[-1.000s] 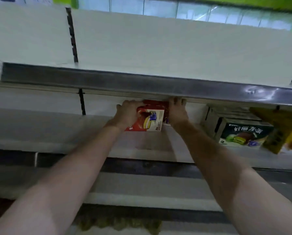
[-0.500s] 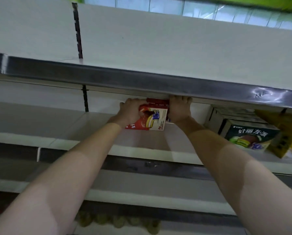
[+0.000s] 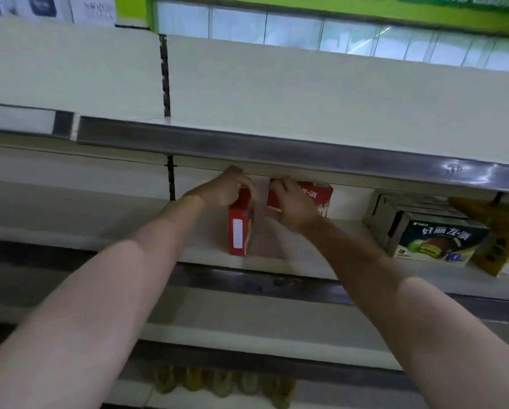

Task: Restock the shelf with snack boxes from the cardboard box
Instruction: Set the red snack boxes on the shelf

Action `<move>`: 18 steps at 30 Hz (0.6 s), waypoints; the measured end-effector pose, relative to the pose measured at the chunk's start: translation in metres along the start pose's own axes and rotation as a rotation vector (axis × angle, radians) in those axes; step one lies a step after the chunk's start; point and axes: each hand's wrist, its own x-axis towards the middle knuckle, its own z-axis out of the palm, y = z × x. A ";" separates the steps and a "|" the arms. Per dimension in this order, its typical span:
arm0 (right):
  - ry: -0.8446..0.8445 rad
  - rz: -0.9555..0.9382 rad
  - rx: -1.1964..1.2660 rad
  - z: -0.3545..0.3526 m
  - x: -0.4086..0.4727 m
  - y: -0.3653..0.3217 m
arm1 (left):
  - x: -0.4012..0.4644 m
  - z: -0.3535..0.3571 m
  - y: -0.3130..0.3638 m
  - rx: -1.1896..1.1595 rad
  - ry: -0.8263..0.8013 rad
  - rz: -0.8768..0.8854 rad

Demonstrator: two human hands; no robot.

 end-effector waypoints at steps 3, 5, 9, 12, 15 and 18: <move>-0.102 -0.030 0.056 0.006 0.005 -0.021 | -0.011 0.001 0.006 -0.255 0.014 -0.123; -0.113 -0.021 0.076 0.010 0.006 -0.027 | -0.012 -0.001 0.001 -0.289 0.036 -0.152; -0.143 0.038 0.087 0.009 0.011 -0.024 | -0.017 -0.014 -0.004 -0.286 0.020 -0.218; -0.127 0.018 0.054 0.000 0.018 -0.017 | -0.017 -0.027 0.000 -0.188 -0.070 -0.292; -0.118 -0.017 0.029 -0.003 0.021 -0.006 | -0.012 -0.028 0.008 -0.066 -0.162 -0.240; -0.116 0.006 0.105 -0.002 0.019 0.001 | -0.006 -0.023 0.018 0.011 -0.198 -0.186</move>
